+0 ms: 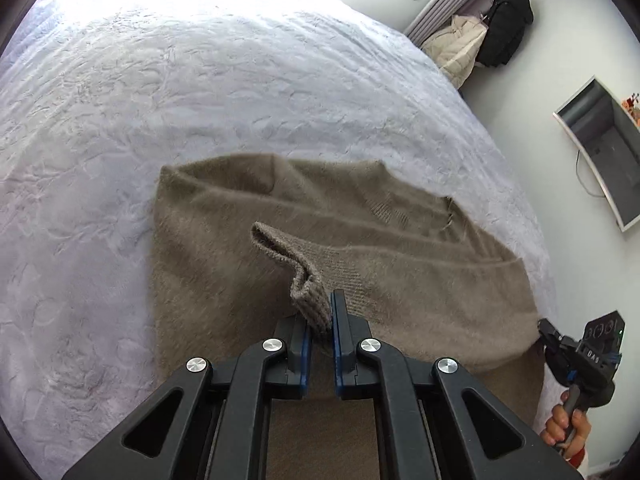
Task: Fold small clothes
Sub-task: 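Pinch and adjust the sleeve cuff with the left gripper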
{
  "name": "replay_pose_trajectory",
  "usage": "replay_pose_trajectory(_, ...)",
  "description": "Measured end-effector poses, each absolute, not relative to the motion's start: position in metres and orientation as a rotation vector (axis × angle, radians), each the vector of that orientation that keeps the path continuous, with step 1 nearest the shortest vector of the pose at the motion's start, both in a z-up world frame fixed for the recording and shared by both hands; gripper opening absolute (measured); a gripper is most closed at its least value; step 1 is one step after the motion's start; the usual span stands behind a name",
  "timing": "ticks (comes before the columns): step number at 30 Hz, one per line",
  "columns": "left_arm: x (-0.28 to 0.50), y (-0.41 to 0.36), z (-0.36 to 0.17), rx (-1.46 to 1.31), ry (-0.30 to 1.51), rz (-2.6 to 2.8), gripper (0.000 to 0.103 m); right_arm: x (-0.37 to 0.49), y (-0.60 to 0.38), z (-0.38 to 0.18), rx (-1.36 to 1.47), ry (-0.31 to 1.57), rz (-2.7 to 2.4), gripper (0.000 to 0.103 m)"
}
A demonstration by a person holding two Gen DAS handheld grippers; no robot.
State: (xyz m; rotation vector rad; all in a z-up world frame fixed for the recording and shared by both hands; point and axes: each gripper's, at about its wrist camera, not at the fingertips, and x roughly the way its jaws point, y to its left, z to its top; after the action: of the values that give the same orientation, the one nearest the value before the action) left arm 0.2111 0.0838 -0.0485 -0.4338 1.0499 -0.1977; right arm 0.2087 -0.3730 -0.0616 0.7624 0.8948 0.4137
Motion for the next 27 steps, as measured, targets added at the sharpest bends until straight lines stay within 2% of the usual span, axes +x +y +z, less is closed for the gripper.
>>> replay_pose_trajectory(3,0.2,0.087,-0.074,-0.412,1.097,-0.184,0.009,0.201,-0.38,-0.085,0.778,0.951,0.373,0.007)
replay_pose_trajectory(7,0.184,0.1,-0.08,-0.493,1.041,-0.207,0.01,0.195,-0.395,-0.114,0.88,0.953,0.379,0.005)
replay_pose_trajectory(8,0.181,0.103,-0.077,-0.481,1.043,-0.182,0.017,0.196,-0.394,-0.114,0.876,0.955,0.378,0.005)
replay_pose_trajectory(9,0.179,0.104,-0.074,-0.457,1.047,-0.152,0.033,0.196,-0.393,-0.112,0.859,0.962,0.373,0.005)
replay_pose_trajectory(10,0.176,0.107,-0.069,-0.42,1.045,-0.104,0.042,0.196,-0.391,-0.109,0.842,0.97,0.368,0.008)
replay_pose_trajectory(12,0.168,0.111,-0.056,-0.379,1.004,-0.068,0.076,0.194,-0.391,-0.104,0.832,0.986,0.358,0.011)
replay_pose_trajectory(13,0.164,0.113,-0.05,-0.353,0.977,-0.036,0.082,0.191,-0.393,-0.102,0.828,0.992,0.35,0.015)
replay_pose_trajectory(16,0.161,0.108,-0.034,-0.264,0.927,-0.009,0.083,0.176,-0.396,-0.09,0.786,0.977,0.309,0.022)
replay_pose_trajectory(22,0.179,0.082,-0.025,-0.173,0.924,-0.025,0.083,0.156,-0.391,-0.028,0.601,0.782,0.242,0.024)
replay_pose_trajectory(27,0.198,0.056,-0.041,-0.123,0.959,-0.003,0.083,0.2,-0.355,-0.023,0.473,0.858,0.278,0.024)
